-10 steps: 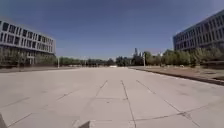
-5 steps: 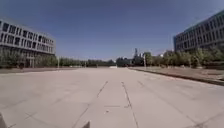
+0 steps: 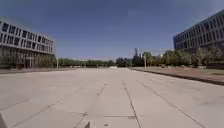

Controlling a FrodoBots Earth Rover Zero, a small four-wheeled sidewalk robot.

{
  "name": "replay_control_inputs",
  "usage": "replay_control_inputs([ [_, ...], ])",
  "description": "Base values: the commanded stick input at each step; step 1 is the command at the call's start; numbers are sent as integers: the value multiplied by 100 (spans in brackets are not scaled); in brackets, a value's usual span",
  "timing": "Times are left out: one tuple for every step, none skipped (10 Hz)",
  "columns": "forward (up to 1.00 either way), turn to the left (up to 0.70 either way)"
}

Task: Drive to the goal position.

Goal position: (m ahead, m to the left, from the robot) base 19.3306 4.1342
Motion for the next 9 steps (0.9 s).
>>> replay_control_inputs([
  [70, 0],
  [70, 0],
  [70, 0],
  [70, 0],
  [70, 0],
  [70, 0],
  [70, 0],
  [70, 0],
  [70, 0],
])
